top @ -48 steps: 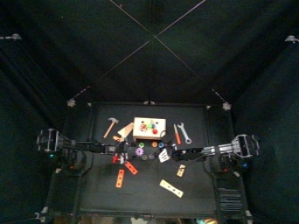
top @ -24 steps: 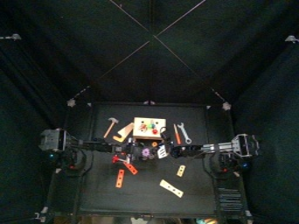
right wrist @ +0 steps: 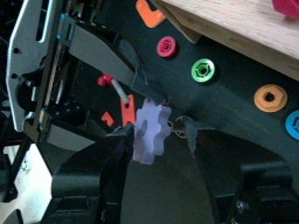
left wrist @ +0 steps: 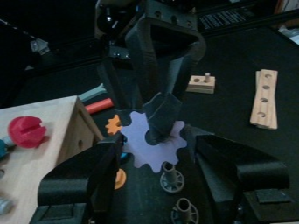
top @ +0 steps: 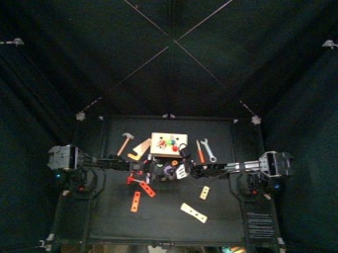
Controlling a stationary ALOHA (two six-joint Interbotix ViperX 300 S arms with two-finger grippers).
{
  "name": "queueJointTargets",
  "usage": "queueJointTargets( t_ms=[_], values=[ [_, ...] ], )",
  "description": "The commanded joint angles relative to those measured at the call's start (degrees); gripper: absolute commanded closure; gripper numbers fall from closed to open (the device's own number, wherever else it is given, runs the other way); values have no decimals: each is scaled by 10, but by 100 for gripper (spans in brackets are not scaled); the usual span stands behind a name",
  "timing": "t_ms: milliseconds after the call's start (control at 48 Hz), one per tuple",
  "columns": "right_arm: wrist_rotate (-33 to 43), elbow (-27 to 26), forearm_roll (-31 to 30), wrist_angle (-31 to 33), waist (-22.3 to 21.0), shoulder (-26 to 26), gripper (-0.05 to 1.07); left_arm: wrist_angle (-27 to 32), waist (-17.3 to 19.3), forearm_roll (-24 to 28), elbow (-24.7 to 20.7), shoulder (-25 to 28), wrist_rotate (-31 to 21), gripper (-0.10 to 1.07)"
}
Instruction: Stack purple gear on blue and orange gear
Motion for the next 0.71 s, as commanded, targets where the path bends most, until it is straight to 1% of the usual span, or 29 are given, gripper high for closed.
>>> queueJointTargets(
  t_ms=[0,125,271,396,562,688],
  values=[
    [-1,-11,-3,-4,-3,-9,19,-8,3,-8,-12,-4,20,28],
    [-1,-10,-4,-3,-4,-8,26,-8,2,-25,-11,-2,44,28],
    [-2,-10,-3,-2,-3,-8,45,-8,-2,-47,-12,2,62,27],
    [-3,-7,-4,0,-4,-7,57,-8,-3,-49,-12,4,63,27],
    [-4,0,-4,3,-3,-8,59,-8,-3,-49,-11,5,62,23],
    [-4,1,-7,4,-3,-9,59,-8,-3,-49,-11,5,63,16]
  ],
)
